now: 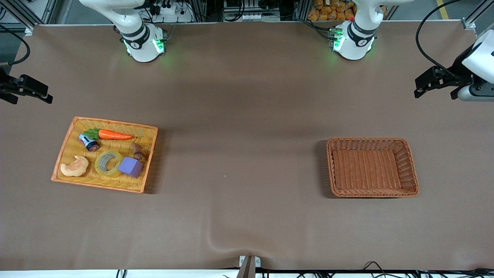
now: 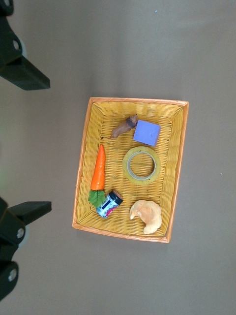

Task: Transfer tape with both arms
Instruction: 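Reach the right gripper toward the yellow tape roll in the tray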

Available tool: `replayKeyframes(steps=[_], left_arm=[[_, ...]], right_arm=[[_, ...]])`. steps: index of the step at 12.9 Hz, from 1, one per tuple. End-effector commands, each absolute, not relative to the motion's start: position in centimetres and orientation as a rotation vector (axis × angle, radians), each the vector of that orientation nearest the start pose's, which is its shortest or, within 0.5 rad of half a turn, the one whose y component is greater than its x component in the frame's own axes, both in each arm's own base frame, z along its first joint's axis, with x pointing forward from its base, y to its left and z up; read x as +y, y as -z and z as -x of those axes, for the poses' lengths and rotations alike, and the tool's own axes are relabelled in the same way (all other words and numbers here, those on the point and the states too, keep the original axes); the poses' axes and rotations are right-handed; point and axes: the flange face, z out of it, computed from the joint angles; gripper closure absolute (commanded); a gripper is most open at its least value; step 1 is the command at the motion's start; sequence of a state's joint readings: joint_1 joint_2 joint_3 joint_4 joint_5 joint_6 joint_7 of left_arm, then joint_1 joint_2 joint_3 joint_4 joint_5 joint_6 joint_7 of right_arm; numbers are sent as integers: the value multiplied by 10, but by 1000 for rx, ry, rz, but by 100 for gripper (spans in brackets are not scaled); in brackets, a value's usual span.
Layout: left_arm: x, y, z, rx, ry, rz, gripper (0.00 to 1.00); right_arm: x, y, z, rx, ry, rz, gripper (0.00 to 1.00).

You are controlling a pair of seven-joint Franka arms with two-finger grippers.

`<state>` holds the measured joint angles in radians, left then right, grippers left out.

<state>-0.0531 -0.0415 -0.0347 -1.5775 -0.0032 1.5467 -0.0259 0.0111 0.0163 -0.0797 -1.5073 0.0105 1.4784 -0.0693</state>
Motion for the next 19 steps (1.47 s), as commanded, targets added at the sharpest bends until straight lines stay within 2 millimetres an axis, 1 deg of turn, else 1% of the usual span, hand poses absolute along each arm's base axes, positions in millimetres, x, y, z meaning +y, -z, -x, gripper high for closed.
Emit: replayKeyframes(steps=[1,3,5,8,9,11,12,13,15,17,18,19], left_arm=[[-46,-651,-529,152,9,3141,0],[-46,-648,-525,162,-46,3137,0],[-46,-647,-525,164,-48,3139,0],[-47,-636,-532,143,-80,3140,0],[-47,-629,-536,140,-99,3140,0],[-48,-622,-541,144,-113,3134,0],[-42,-623,-544,153,-106,3129,0],[-40,-631,-545,144,-77,3130,0],[-39,-630,-546,141,-81,3131,0],[-38,-622,-551,113,-101,3132,0],[-39,-610,-557,113,-139,3130,0],[-40,-603,-560,110,-156,3129,0]], right_arm=[[-42,-641,-553,33,-65,3137,0],[-37,-635,-557,21,-79,3137,0],[-37,-634,-559,19,-74,3138,0],[-41,-634,-558,28,-74,3136,0],[-41,-634,-558,28,-74,3136,0],[-39,-634,-558,27,-75,3125,0],[-39,-634,-558,29,-75,3124,0],[-38,-634,-558,27,-75,3122,0],[-40,-635,-558,29,-70,3125,0],[-39,-635,-560,23,-67,3135,0],[-41,-634,-561,28,-48,3136,0],[-39,-633,-564,26,-35,3134,0]])
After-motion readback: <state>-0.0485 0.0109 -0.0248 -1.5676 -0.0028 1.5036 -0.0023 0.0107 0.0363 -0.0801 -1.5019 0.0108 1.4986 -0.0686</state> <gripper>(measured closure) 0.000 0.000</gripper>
